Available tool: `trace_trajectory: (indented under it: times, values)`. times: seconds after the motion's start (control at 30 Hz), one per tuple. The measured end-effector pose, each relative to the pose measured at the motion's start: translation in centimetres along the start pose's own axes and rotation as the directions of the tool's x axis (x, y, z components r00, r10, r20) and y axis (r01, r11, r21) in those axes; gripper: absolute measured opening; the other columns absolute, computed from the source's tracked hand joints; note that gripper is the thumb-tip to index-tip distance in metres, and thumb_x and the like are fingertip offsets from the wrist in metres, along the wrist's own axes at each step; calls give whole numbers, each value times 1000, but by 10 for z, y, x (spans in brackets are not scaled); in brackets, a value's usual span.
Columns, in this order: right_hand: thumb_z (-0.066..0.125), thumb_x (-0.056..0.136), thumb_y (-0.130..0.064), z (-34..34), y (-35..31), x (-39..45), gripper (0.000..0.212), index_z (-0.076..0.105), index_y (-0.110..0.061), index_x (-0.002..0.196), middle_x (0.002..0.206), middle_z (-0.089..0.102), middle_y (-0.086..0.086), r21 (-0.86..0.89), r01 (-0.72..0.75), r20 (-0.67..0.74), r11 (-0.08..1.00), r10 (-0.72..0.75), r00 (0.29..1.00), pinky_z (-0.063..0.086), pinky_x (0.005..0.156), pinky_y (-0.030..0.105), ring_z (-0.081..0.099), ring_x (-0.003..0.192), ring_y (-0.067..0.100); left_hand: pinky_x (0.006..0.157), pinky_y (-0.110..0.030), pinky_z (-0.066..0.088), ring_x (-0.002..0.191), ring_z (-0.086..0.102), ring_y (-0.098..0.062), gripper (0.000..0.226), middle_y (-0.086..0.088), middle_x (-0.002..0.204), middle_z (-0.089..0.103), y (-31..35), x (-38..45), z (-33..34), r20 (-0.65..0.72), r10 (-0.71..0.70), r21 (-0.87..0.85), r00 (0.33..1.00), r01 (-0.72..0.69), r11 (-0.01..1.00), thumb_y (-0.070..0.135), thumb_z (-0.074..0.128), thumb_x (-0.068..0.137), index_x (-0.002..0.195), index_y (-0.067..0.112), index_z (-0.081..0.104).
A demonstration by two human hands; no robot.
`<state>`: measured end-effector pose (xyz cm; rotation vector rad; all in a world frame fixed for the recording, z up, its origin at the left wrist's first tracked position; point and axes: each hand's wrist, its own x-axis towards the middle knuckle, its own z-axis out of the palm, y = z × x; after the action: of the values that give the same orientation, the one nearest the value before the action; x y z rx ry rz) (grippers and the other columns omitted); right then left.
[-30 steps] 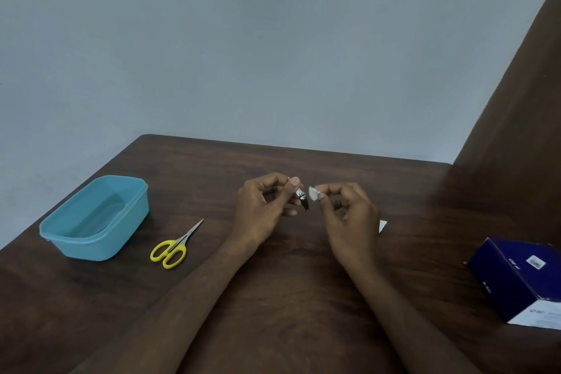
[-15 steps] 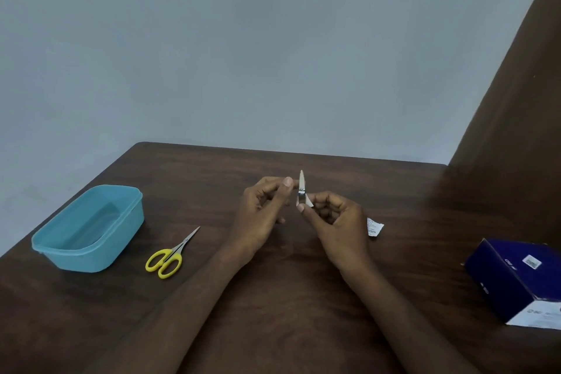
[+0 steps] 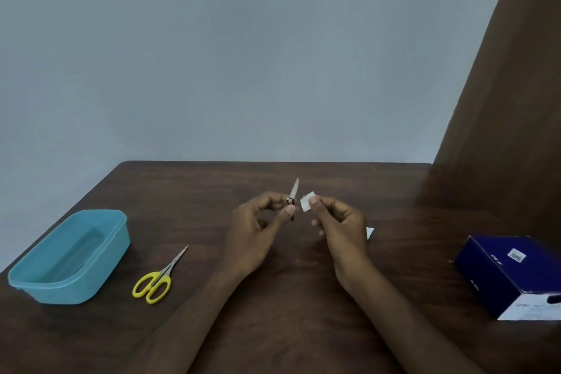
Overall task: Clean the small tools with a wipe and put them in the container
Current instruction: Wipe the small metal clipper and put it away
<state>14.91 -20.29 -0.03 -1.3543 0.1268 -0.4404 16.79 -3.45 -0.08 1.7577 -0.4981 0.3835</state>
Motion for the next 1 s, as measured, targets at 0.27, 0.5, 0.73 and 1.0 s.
trace_trajectory:
  times: [0.27, 0.5, 0.73, 1.0]
  values:
    - [76, 95, -23, 5, -7, -7, 11, 85, -21, 90, 79, 71, -4, 135, -149, 124, 980, 133, 983, 37, 57, 26, 56, 68, 10, 74, -45, 60, 80, 72, -16, 7, 19, 99, 72, -8, 0, 0, 33, 33, 185, 999, -39, 982, 40, 75, 98, 105, 40, 77]
    - [79, 92, -8, 2, -3, -2, 10, 81, -14, 100, 73, 71, -3, 150, -135, 46, 980, 129, 991, 41, 51, 21, 54, 60, 7, 72, -32, 56, 84, 67, -13, 7, 21, 100, 72, -1, -2, -2, 65, 76, 243, 995, -89, 966, 36, 75, 100, 105, 40, 77]
    - [72, 95, 1, 7, -3, -6, 6, 76, -3, 98, 70, 70, 9, 215, -91, 90, 972, 73, 993, 55, 63, 25, 61, 61, 15, 73, -31, 56, 95, 66, -12, 9, 23, 101, 71, 0, -2, -2, 112, 88, 264, 990, -115, 958, 33, 74, 101, 107, 37, 77]
    - [91, 73, -6, 5, -2, -9, 38, 76, -7, 108, 97, 79, 5, 177, -40, 170, 983, 9, 985, 59, 83, 24, 74, 90, 12, 71, -20, 51, 97, 64, -16, 15, 22, 105, 72, 2, -3, -2, 102, 78, 210, 992, -98, 973, 27, 69, 103, 110, 38, 76]
